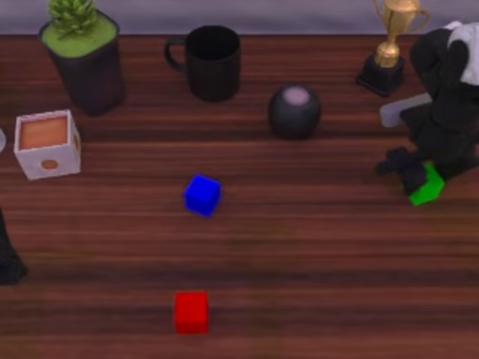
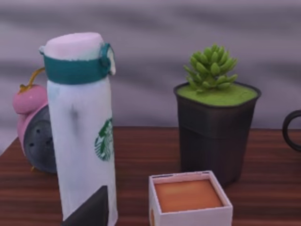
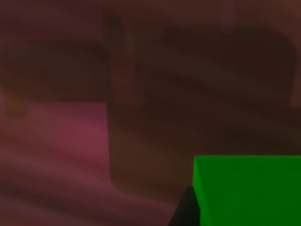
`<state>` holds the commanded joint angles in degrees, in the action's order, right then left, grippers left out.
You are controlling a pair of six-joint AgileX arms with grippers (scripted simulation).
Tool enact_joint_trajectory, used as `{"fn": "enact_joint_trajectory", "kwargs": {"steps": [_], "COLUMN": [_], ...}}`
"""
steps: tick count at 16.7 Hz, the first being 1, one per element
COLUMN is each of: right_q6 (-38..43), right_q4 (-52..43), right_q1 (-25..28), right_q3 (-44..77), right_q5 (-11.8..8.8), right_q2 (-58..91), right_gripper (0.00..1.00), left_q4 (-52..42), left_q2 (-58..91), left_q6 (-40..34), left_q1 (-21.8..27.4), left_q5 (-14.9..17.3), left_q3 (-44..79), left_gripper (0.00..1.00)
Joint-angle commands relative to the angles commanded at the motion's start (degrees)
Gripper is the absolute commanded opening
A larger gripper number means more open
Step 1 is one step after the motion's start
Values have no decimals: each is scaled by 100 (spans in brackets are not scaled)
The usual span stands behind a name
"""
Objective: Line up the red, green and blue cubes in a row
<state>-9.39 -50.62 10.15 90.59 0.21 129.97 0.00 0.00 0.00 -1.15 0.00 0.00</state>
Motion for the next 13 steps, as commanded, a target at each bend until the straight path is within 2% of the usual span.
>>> {"fn": "enact_joint_trajectory", "kwargs": {"steps": [6, 13], "right_q6": [4, 3], "right_q4": [-131, -1348], "right_q1": [1, 36], "right_q3": [105, 855], "right_q5": [-15, -19], "right_q2": [-122, -561], "right_gripper": [0, 0], "left_q4": [0, 0], "left_q2": [0, 0], "left_q6": [0, 0], "left_q1": [0, 0], "left_q5": [0, 0], "left_q3": [0, 0], "left_gripper": [100, 100]}}
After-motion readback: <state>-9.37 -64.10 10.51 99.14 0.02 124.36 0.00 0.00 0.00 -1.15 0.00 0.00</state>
